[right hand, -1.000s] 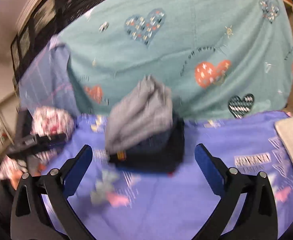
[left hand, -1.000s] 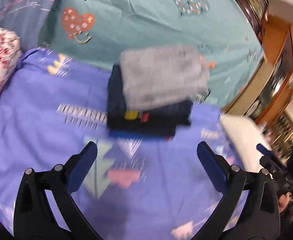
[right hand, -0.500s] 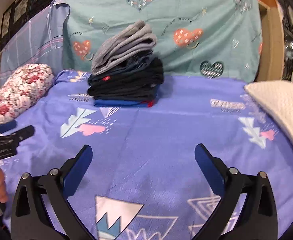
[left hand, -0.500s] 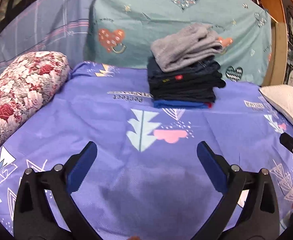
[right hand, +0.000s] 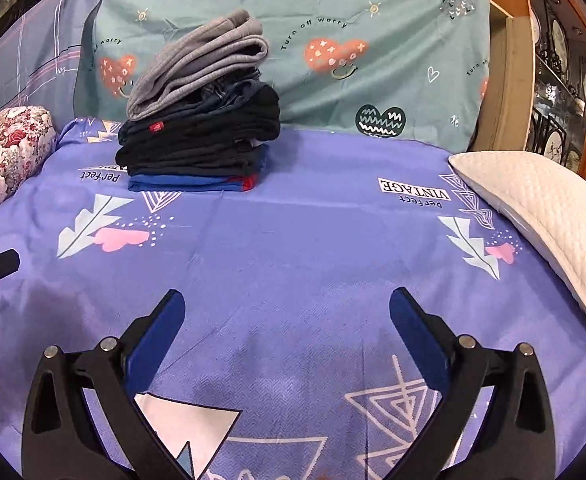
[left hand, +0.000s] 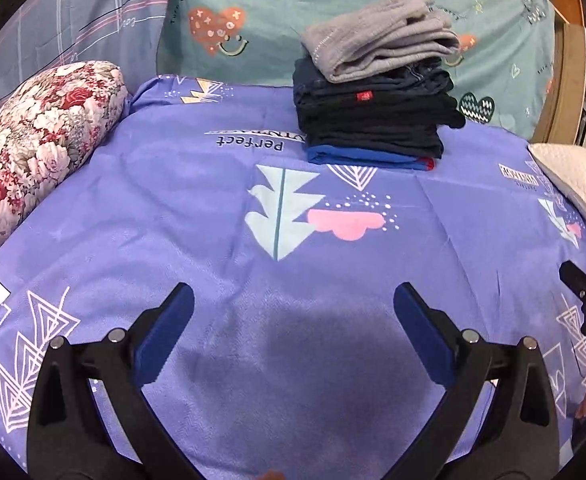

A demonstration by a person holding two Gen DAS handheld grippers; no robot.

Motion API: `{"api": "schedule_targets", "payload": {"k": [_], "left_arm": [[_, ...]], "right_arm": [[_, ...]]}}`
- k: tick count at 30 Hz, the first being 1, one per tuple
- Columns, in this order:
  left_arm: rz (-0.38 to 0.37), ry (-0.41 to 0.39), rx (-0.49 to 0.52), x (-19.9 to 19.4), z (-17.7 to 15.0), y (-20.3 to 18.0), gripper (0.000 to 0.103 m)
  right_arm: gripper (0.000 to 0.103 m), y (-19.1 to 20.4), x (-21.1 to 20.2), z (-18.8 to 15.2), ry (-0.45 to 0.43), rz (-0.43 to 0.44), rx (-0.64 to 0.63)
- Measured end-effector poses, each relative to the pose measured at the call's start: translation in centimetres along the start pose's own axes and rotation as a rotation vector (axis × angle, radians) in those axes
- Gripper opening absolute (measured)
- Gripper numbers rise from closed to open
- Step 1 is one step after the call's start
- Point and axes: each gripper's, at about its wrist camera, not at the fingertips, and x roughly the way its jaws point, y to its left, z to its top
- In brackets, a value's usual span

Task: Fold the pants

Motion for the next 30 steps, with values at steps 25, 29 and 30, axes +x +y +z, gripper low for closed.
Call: {"api": "schedule_targets", "payload": {"k": [25, 29, 30], "left_arm": [[0.007, 0.003, 0.018, 0.04, -0.28, -0.36, 0.101], [-0.001, -0.015, 0.038, -0.2, -0.32, -0.61, 0.101], [0.004, -0.017, 0.044, -0.2, -0.32, -0.72, 0.101]], "right_arm": [[0.102, -0.12, -0.03, -0.06, 0.013, 0.012, 0.002], [0.102, -0.12, -0.05, -0.08, 0.014, 0.011, 0.003], [0.102, -0.15, -0.04, -0.08, 0.014, 0.011, 0.004]]}}
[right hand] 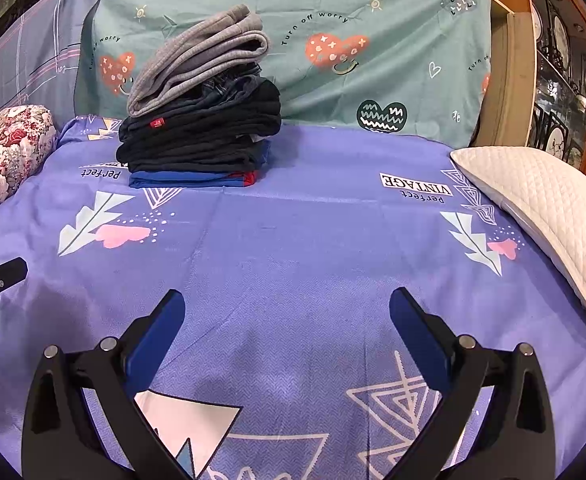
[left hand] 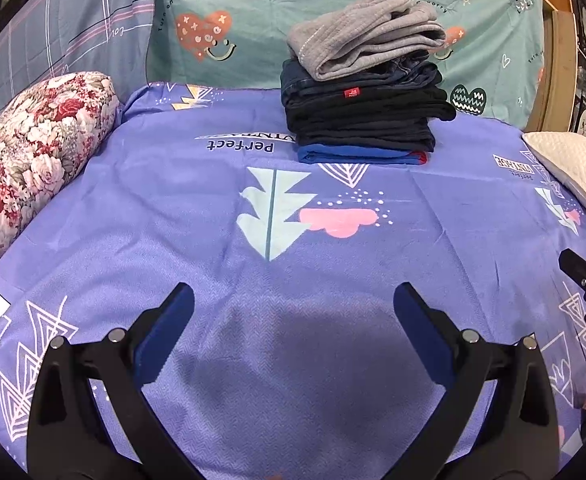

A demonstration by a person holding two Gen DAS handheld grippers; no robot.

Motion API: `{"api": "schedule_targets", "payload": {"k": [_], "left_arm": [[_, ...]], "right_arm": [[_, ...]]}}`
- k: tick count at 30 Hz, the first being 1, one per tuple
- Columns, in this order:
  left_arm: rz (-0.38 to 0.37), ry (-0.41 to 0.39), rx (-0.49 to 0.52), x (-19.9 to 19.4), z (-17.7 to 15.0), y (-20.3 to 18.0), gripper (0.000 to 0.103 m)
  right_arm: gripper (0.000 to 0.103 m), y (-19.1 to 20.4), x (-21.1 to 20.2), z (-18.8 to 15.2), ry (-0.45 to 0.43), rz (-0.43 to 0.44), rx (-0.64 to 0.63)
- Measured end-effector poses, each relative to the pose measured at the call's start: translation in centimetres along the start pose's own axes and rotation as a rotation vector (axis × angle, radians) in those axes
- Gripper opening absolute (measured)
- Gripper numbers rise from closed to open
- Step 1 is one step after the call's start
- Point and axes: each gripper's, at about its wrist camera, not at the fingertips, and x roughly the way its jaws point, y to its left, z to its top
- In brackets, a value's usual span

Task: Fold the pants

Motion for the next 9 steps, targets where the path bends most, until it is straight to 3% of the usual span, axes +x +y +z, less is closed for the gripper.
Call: {"api": "schedule_targets", "payload": {"k": [9], "left_arm": [[0.025, 0.033, -0.016, 0.41, 0.01, 0.2, 0.101]], "right_arm": [[0.102, -0.19, 0.07, -0.03, 0.007, 0.001, 0.003]]}}
